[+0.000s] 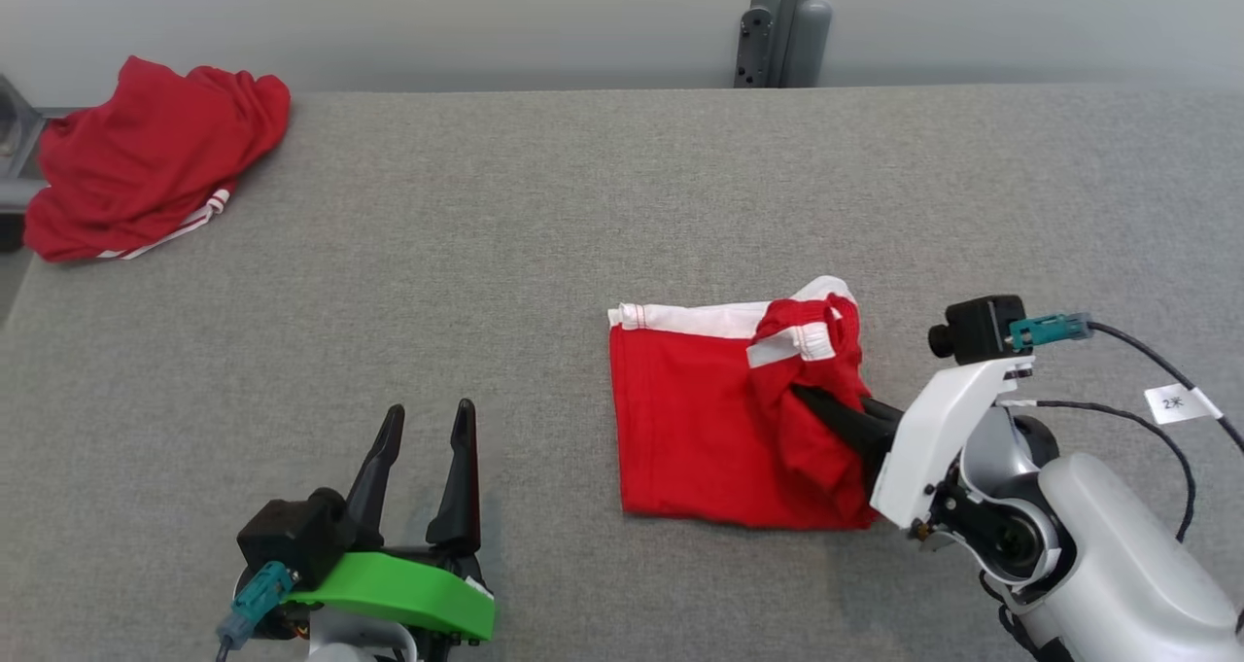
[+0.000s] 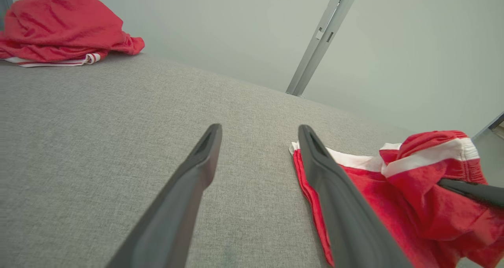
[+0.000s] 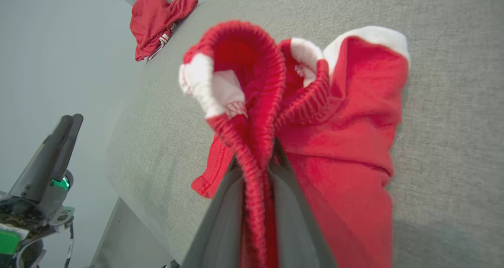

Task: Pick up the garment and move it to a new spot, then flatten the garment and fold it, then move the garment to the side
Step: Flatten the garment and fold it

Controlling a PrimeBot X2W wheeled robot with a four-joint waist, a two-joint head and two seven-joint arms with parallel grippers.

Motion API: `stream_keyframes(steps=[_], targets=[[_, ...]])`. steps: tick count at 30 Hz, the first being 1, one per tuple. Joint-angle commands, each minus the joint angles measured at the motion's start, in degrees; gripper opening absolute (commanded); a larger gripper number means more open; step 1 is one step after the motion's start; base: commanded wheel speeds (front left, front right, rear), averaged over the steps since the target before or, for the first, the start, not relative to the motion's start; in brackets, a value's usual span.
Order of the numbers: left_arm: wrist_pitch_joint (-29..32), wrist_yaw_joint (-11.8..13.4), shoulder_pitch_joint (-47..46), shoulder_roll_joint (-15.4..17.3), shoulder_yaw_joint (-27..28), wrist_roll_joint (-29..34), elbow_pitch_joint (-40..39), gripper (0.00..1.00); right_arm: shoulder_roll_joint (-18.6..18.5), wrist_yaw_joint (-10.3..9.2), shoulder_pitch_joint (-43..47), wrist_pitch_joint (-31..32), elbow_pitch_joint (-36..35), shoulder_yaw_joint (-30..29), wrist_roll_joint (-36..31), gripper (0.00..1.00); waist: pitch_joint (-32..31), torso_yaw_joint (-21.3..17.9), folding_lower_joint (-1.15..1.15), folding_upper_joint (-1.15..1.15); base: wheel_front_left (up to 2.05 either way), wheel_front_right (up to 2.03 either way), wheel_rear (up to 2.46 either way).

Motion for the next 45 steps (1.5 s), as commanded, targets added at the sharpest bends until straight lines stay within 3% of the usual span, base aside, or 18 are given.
stream_keyframes(steps=[1, 14, 15, 16, 17, 30, 37, 45], targets=[[0.03, -0.19, -0.17, 0.01, -0.02, -0.22, 0.06, 1.00, 0.74, 0.01, -0.49, -0.39, 0.53, 0.52, -0.28, 0.00, -0.63, 1.36, 0.00, 0.00, 0.00, 0.00, 0.00], [-0.18, -1.07, -0.29, -1.93, -1.10, -0.43, 1.52, 1.00, 8.96, 0.02, -7.19, -5.33, 14.75, 2.68, -5.84, 0.02, -0.29, 6.29, 0.00, 0.00, 0.00, 0.00, 0.00], [-0.19, -1.19, -0.26, -2.05, -1.06, -0.41, 1.67, 1.00, 9.42, 0.02, -7.53, -5.85, 15.80, 2.70, -6.26, 0.30, -0.30, 6.47, 0.00, 0.00, 0.00, 0.00, 0.00], [-0.20, -1.28, -0.21, -2.16, -0.97, -0.41, 1.78, 1.00, 9.74, 0.02, -7.73, -6.17, 16.58, 2.70, -6.56, 0.89, -0.32, 6.60, 0.00, 0.00, 0.00, 0.00, 0.00], [-0.17, -1.36, -0.17, -2.26, -0.91, -0.38, 1.87, 1.00, 10.07, 0.02, -8.00, -6.45, 17.27, 2.80, -6.94, 1.00, -0.35, 6.74, 0.00, 0.00, 0.00, 0.00, 0.00], [-0.26, -1.62, 0.23, -2.74, 0.48, 0.77, 1.70, 1.00, 10.71, 0.02, -7.26, -11.85, 13.59, 5.49, -6.61, 1.00, -0.92, 5.39, 0.00, 0.00, 0.00, 0.00, 0.00], [-0.26, -1.83, -0.92, -2.72, 1.33, 2.38, 0.86, 1.00, 8.17, 0.02, -6.45, -21.47, 10.87, 3.50, -11.59, 1.00, -1.28, 3.11, 0.00, 0.00, 0.00, 0.00, 0.00], [-0.21, -1.48, -1.94, -3.25, 4.04, 4.59, -0.39, 1.00, 7.31, 0.02, -2.48, -34.81, 8.96, -4.43, -20.65, 1.00, -2.32, -0.11, 0.00, 0.00, 0.00, 0.00, 0.00]])
